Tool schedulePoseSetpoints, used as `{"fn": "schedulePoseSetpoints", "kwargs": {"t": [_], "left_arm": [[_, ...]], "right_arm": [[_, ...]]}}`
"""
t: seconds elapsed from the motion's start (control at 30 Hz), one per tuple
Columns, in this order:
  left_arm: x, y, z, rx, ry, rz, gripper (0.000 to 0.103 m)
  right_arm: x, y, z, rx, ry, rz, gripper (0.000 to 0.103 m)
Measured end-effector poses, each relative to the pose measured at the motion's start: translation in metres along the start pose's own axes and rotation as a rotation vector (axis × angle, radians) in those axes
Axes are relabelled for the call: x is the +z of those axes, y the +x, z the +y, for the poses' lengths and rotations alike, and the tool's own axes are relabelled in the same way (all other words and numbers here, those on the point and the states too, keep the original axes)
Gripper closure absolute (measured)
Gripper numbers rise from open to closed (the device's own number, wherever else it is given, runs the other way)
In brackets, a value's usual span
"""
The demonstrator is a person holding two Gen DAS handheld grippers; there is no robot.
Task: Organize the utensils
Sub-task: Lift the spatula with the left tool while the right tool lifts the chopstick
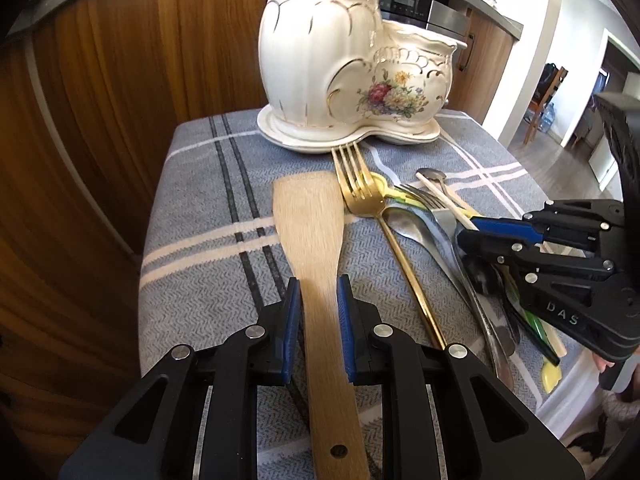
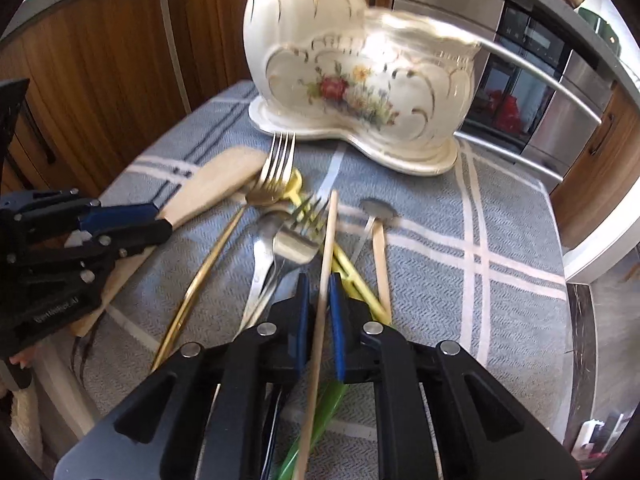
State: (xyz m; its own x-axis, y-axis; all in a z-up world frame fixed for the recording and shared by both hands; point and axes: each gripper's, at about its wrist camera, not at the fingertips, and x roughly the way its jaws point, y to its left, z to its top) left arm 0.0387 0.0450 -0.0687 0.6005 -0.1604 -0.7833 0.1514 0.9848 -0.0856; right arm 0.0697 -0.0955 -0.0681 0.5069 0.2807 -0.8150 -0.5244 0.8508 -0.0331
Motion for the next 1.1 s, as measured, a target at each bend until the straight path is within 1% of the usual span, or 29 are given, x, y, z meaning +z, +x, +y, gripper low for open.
{"fn": "schedulePoseSetpoints", "kwargs": {"t": [0.03,0.1,0.17,0.2,0.23,0.3,0.43,0.5,0.53,0.57,0.6,0.7,0.83,1.1], "left_arm": [[0.000,0.000,0.000,-0.001,0.002,-0.002,0.083],[0.000,0.001,0.000,0.003,0.010,-0.001,0.083],[0.000,0.002,-0.003,0.011,0.021,0.010,0.083],[0.000,0.003,-0.003,0.009,0.017,0.012,0.081],[0.000,0.003,-0.002,0.000,0.014,0.015,0.076],[0.001,0.004,-0.003,-0.005,0.017,0.017,0.075],[0.002,0.006,-0.009,0.022,0.049,0.014,0.072],[0.003,0.008,-0.012,0.041,0.067,0.011,0.072],[0.003,0.009,-0.013,0.051,0.077,0.009,0.074],[0.003,0.009,-0.014,0.065,0.082,0.006,0.080],[0.004,0.009,-0.013,0.075,0.085,0.003,0.081],[0.003,0.007,-0.009,0.054,0.074,-0.002,0.081],[0.002,0.001,-0.007,0.044,0.058,-0.008,0.081],[0.005,-0.023,-0.012,0.033,0.056,-0.048,0.081]], "right_arm": [[0.000,0.000,0.000,-0.006,0.001,-0.002,0.096],[0.000,-0.001,-0.003,0.009,0.020,-0.008,0.098],[-0.001,-0.006,-0.006,0.025,0.035,-0.025,0.098],[-0.001,-0.007,-0.006,0.029,0.037,-0.033,0.098],[-0.001,-0.010,-0.006,0.032,0.038,-0.042,0.098],[-0.001,-0.016,-0.007,0.040,0.044,-0.063,0.098],[0.000,-0.026,-0.012,0.081,0.077,-0.101,0.098],[0.002,-0.030,-0.015,0.093,0.090,-0.118,0.098],[0.003,-0.031,-0.017,0.098,0.097,-0.128,0.098],[0.004,-0.034,-0.018,0.105,0.104,-0.139,0.098],[0.004,-0.036,-0.020,0.114,0.115,-0.149,0.098],[0.004,-0.043,-0.022,0.132,0.134,-0.168,0.098],[0.005,-0.048,-0.025,0.129,0.146,-0.178,0.098],[0.003,-0.059,-0.030,0.138,0.156,-0.206,0.098]]}}
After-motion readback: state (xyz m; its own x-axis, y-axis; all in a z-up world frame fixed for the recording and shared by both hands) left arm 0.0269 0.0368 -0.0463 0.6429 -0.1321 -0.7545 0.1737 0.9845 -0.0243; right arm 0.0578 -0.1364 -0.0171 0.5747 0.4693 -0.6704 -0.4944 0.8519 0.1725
